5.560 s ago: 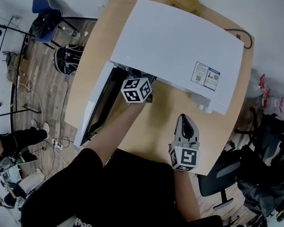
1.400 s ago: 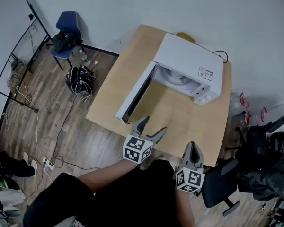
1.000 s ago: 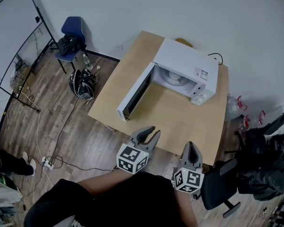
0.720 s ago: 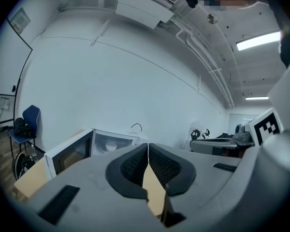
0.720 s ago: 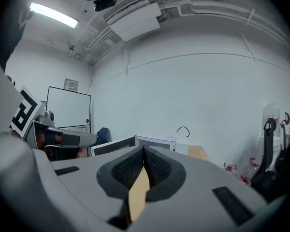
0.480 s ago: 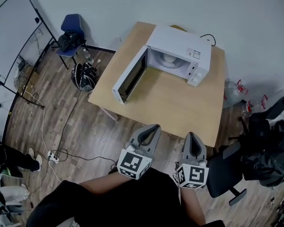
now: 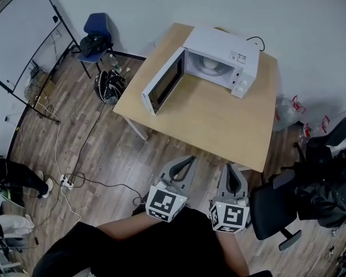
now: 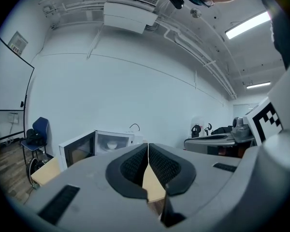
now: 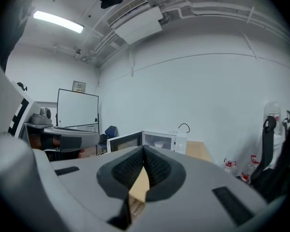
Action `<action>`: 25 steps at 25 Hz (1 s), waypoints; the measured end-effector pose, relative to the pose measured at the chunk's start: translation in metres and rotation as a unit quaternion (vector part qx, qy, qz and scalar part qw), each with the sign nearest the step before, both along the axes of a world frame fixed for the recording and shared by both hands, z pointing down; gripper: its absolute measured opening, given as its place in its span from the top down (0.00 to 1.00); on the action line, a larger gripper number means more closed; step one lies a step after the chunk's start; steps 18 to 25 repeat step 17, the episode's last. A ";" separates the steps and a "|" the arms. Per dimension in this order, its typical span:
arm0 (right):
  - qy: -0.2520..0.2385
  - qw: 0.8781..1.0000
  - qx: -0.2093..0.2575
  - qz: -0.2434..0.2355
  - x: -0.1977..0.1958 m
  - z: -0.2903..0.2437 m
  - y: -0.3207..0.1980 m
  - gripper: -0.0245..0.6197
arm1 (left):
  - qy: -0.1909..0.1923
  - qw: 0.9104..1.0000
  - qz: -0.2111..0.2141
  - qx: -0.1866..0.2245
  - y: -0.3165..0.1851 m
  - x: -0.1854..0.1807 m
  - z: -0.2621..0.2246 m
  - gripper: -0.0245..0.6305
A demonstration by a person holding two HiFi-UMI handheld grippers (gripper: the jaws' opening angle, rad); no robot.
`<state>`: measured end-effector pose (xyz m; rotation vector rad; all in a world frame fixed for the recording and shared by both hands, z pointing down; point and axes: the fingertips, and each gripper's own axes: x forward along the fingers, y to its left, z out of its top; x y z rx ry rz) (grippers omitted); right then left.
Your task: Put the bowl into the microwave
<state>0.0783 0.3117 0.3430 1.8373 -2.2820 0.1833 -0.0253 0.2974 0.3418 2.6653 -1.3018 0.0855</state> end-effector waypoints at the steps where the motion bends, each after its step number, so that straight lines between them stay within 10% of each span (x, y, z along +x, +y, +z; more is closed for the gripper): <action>1: -0.001 1.000 -0.002 -0.001 0.000 0.001 0.004 0.88 | -0.001 1.000 0.000 -0.001 0.005 0.001 0.001 0.94; 25: -0.002 1.000 -0.018 -0.012 0.009 0.019 0.014 0.88 | 0.000 1.000 -0.001 -0.028 0.014 0.017 0.022 0.94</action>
